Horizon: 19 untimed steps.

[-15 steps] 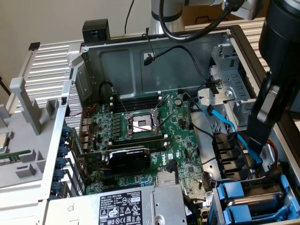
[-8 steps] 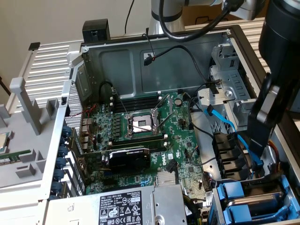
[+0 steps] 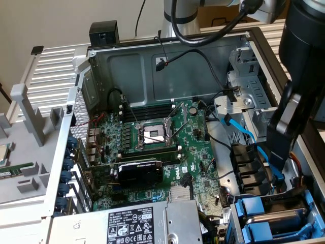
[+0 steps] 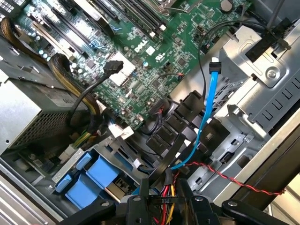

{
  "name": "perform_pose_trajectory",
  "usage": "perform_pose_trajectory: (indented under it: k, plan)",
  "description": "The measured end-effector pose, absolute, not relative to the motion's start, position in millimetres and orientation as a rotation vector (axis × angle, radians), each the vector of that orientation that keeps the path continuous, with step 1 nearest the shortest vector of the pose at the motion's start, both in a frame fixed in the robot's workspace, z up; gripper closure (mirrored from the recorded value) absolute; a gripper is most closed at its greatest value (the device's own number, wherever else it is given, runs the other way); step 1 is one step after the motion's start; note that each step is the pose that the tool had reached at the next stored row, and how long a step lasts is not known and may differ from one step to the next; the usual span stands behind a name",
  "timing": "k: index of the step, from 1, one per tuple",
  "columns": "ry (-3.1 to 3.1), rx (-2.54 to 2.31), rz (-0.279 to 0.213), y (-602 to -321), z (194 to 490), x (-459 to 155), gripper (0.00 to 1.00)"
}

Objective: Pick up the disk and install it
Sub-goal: 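Insert the first disk wire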

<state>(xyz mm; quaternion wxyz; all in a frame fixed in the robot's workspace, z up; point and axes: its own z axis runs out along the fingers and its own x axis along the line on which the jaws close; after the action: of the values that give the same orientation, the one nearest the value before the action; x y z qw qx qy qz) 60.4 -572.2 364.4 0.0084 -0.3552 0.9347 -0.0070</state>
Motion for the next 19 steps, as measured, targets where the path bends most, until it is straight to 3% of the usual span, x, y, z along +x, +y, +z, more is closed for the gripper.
perform_pose_trajectory:
  k: [19]
  plan:
    - [2.916, -1.08, -0.036, -570.3, 360.4, 58.7, 0.65]
